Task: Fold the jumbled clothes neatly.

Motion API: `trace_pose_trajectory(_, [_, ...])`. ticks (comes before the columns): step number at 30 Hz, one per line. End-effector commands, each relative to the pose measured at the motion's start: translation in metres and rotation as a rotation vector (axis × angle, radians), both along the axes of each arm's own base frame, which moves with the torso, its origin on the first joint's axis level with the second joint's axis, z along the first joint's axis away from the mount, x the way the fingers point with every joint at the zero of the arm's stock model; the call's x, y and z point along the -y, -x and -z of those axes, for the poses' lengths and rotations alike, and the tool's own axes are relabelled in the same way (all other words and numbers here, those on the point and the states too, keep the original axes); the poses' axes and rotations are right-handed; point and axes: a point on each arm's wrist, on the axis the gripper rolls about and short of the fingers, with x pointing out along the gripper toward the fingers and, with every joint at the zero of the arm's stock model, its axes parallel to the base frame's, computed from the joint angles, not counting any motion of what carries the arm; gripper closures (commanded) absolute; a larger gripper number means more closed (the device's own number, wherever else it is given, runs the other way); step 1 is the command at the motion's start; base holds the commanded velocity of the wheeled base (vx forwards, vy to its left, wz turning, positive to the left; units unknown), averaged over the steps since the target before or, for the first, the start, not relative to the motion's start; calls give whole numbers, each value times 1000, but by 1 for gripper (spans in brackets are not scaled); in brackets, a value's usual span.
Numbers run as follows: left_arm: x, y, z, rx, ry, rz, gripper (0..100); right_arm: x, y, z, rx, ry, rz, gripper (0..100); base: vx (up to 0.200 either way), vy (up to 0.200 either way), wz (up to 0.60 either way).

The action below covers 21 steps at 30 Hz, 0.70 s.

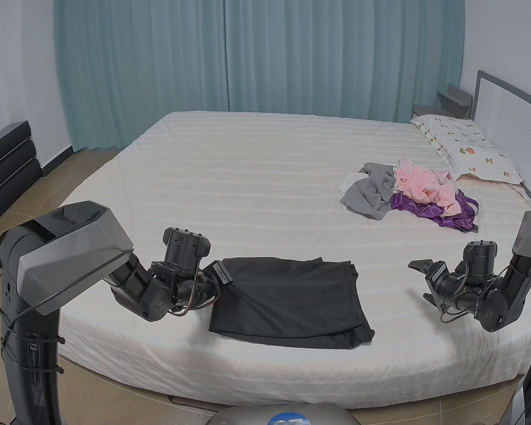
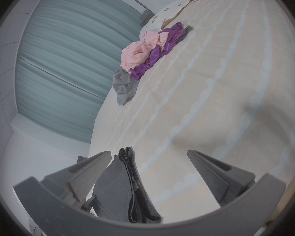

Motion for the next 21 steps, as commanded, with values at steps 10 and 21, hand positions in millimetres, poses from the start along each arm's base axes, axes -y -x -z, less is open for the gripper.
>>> trace_pose_trajectory(10, [-22,-5,0,-5,-2,-53,100,-1,0,-1,2,0,-2,0,0,200,0])
trace_pose_trajectory(21, [-28,-9,1,-1,1,-68,100,-7,3,-5,11,-2,-21,0,0,200,0])
